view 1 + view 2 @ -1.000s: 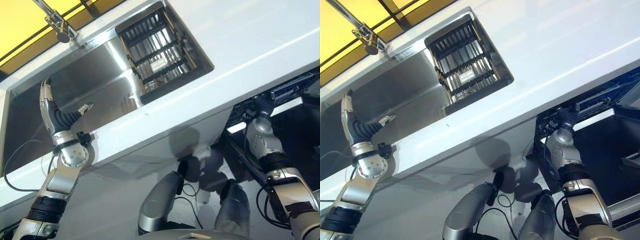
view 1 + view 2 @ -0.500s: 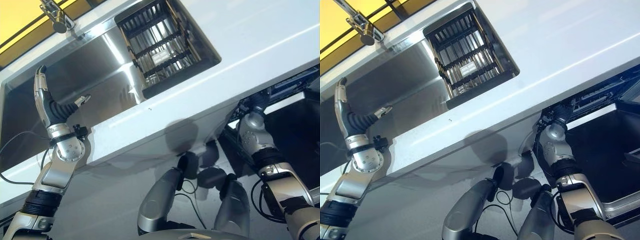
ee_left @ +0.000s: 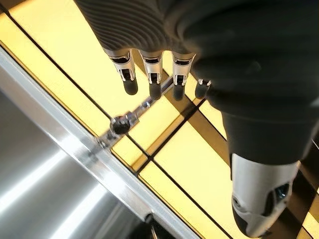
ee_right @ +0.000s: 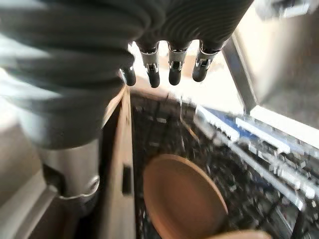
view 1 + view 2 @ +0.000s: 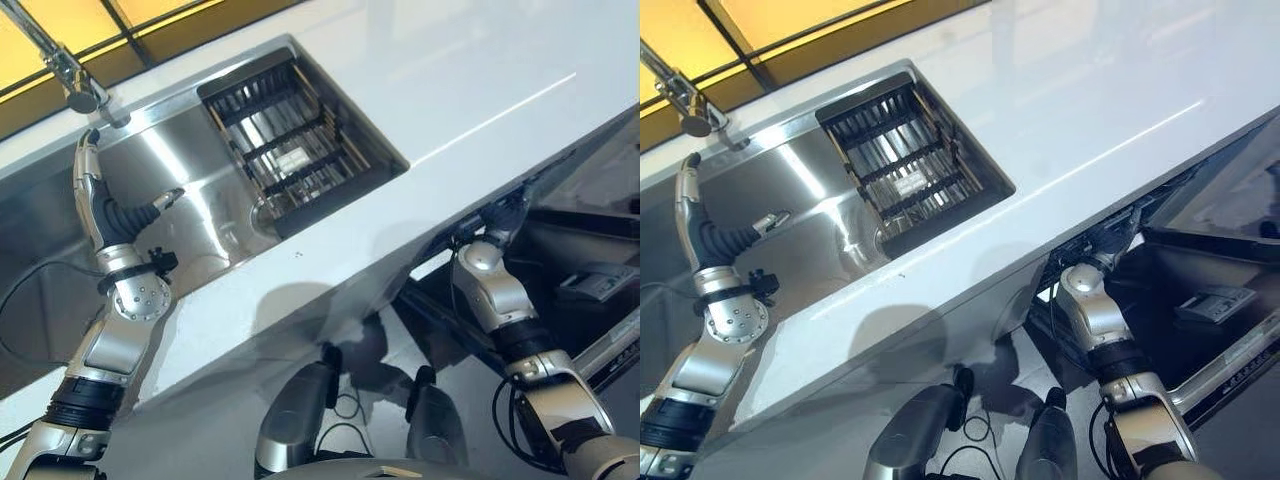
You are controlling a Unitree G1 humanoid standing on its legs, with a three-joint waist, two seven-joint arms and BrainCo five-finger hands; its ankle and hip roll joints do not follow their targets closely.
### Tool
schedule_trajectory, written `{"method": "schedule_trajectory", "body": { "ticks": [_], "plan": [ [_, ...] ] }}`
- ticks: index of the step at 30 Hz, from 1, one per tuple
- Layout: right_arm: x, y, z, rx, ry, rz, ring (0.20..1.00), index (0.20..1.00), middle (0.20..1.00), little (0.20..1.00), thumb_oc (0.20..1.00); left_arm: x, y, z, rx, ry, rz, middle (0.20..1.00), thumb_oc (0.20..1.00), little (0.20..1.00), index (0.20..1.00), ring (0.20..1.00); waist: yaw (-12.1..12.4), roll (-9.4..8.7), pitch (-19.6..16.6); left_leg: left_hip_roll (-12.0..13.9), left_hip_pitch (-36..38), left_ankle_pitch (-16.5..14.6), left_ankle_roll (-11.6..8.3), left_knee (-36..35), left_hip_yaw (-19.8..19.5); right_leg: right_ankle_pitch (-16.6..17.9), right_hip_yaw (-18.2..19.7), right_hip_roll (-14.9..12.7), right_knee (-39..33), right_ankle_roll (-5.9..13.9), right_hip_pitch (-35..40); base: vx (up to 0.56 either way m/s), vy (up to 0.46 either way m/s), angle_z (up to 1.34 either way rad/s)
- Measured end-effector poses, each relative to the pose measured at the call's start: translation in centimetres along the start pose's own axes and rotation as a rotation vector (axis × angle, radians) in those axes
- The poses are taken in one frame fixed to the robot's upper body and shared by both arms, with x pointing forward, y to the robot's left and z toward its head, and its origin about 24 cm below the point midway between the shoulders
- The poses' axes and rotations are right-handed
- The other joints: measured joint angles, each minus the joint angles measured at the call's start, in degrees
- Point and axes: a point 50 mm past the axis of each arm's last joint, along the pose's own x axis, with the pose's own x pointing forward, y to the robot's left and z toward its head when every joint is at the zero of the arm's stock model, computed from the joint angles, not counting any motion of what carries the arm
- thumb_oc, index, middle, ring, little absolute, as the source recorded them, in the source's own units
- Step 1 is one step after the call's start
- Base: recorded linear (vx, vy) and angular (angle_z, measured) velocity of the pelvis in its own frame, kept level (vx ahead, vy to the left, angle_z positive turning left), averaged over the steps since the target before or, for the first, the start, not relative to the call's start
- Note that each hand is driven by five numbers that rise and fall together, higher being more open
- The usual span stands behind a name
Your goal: Pick up plates and place into dishwasher.
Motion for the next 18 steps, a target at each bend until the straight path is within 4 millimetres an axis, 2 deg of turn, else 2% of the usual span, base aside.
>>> {"method": "schedule_trajectory", "body": {
  "ticks": [3,7,11,12,13,14,15,17,18],
  "plan": [
    [-0.5,-1.9,-2.7,-0.054,0.08,-0.053,1.0,1.0,1.0,1.0,1.0,-0.5,0.0,-0.5,0.013,0.016,-0.035,1.0,1.0,1.0,1.0,1.0,-0.7,-1.08,-1.7,-0.3,1.5,-1.2,1.06,0.2,1.7,1.1,1.2,-0.2,-2.8,-0.11,2.1,0.01,0.056,-0.27],
    [-1.5,-4.2,-5.6,-0.129,0.164,-0.126,1.0,1.0,1.0,1.0,1.0,-2.2,0.1,-2.0,0.048,0.073,-0.101,1.0,1.0,1.0,1.0,1.0,-1.6,-1.69,-3.0,-0.3,4.4,-2.8,2.16,0.4,4.7,2.8,2.7,-0.7,-6.1,0.33,4.9,0.0,0.066,-0.36],
    [-2.2,-6.1,-6.6,-0.173,0.171,-0.205,1.0,1.0,1.0,1.0,1.0,-3.3,0.9,-3.1,0.093,0.099,-0.114,1.0,1.0,1.0,1.0,1.0,-1.9,-2.37,-4.0,0.7,6.3,-3.4,2.43,-0.8,8.9,6.3,2.4,-1.0,-10.0,-0.76,5.8,-0.06,0.071,-0.57],
    [-2.5,-6.4,-6.8,-0.17,0.17,-0.227,1.0,1.0,1.0,1.0,1.0,-3.5,1.4,-3.4,0.108,0.11,-0.106,1.0,1.0,1.0,1.0,1.0,-1.4,-2.73,-4.5,0.9,6.8,-3.4,2.38,-1.3,9.7,7.1,2.0,-1.1,-9.8,-0.31,5.7,-0.08,0.154,-0.57],
    [-2.8,-6.7,-6.9,-0.173,0.166,-0.242,1.0,1.0,1.0,1.0,1.0,-3.7,1.6,-3.7,0.113,0.123,-0.1,1.0,1.0,1.0,1.0,1.0,-2.3,-2.95,-4.7,0.8,7.3,-3.7,2.74,-1.3,10.2,8.9,0.9,-0.8,-8.9,1.12,5.4,-0.09,0.184,-0.67],
    [-3.2,-6.9,-7.0,-0.181,0.161,-0.253,1.0,1.0,1.0,1.0,1.0,-4.0,1.8,-3.9,0.117,0.137,-0.094,1.0,1.0,1.0,1.0,1.0,-2.3,-2.84,-5.0,1.6,7.6,-4.0,2.78,-1.2,10.3,9.9,-0.6,-0.1,-7.2,1.12,4.2,-0.05,0.112,-0.73],
    [-3.6,-7.2,-7.0,-0.177,0.157,-0.265,1.0,1.0,1.0,1.0,1.0,-4.2,1.9,-4.1,0.116,0.15,-0.088,1.0,1.0,1.0,1.0,1.0,-2.7,-2.91,-5.4,2.1,7.2,-4.4,2.89,-0.9,10.6,10.0,-1.9,0.3,-6.3,0.58,3.3,-0.02,0.043,-0.72],
    [-4.4,-8.0,-7.6,-0.183,0.167,-0.303,1.0,1.0,1.0,1.0,1.0,-4.9,2.0,-4.5,0.12,0.177,-0.096,1.0,1.0,1.0,1.0,1.0,-3.4,-2.84,-6.0,3.4,7.0,-4.7,2.72,-0.7,12.0,3.8,-1.8,2.1,0.3,-2.64,1.1,0.03,-0.022,-0.45],
    [-4.7,-8.9,-8.0,-0.195,0.175,-0.342,1.0,1.0,1.0,1.0,1.0,-5.1,1.8,-4.5,0.111,0.183,-0.107,1.0,1.0,1.0,1.0,1.0,-4.6,-3.16,-6.9,3.9,6.9,-4.6,2.5,-0.8,12.2,1.3,-1.8,3.4,3.4,-3.87,0.1,0.03,0.003,-0.24]
  ]
}}
